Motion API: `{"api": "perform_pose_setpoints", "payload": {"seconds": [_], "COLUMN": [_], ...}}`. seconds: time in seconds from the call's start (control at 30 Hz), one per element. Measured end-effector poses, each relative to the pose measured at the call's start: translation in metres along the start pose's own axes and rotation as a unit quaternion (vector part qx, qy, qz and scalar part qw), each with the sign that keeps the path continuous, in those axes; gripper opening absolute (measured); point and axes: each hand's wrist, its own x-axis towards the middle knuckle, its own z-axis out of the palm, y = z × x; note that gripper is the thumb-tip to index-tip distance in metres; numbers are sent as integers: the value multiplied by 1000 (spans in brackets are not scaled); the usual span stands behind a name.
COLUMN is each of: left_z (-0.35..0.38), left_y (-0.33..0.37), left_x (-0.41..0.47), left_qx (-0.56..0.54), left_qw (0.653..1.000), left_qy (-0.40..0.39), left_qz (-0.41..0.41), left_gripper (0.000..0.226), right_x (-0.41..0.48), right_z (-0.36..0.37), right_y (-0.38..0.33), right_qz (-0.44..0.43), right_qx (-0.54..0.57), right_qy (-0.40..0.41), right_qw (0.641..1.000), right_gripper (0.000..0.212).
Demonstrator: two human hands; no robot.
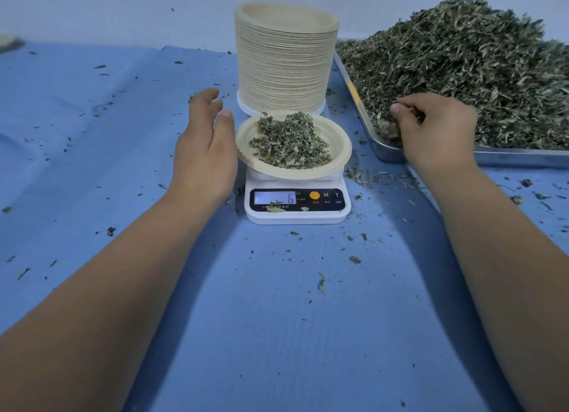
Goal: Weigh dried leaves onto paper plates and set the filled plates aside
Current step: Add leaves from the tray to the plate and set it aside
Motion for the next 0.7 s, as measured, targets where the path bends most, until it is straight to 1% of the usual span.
{"api": "perform_pose_setpoints", "payload": {"seconds": [0.17, 0.27, 0.4, 0.47, 0.53, 0.6, 0.63, 0.7], "left_z": [1, 1, 3, 3, 4, 3, 3, 2], "left_y": [0, 0, 2, 3, 3, 2, 1, 1], "left_x": [1, 1, -1, -2, -2, -1, -1, 0], "left_qx": [-3, -1, 4, 11, 19, 27, 29, 30], "left_qw": [1000, 1000, 1000, 1000, 1000, 1000, 1000, 1000], "left_qy": [-5, -4, -7, -12, -13, -10, -9, -7], "left_qz": [-17, -23, -10, 3, 9, 7, 4, -1], "left_gripper": [43, 43, 43, 42, 41, 43, 44, 44], "right_x": [-1, -1, -2, -7, -14, -21, -22, -21], "right_z": [0, -2, -1, 2, 6, 10, 11, 10], "right_y": [-8, -16, -44, -67, -83, -89, -88, -81], "right_qz": [7, 11, 15, -13, -56, -85, -86, -68], "right_qx": [25, 62, 149, 191, 191, 167, 163, 179], "right_qy": [7, 29, 24, -4, -70, -143, -166, -176], "right_qw": [1000, 998, 989, 982, 978, 972, 969, 966], "right_gripper": [25, 24, 21, 18, 20, 26, 29, 30]}}
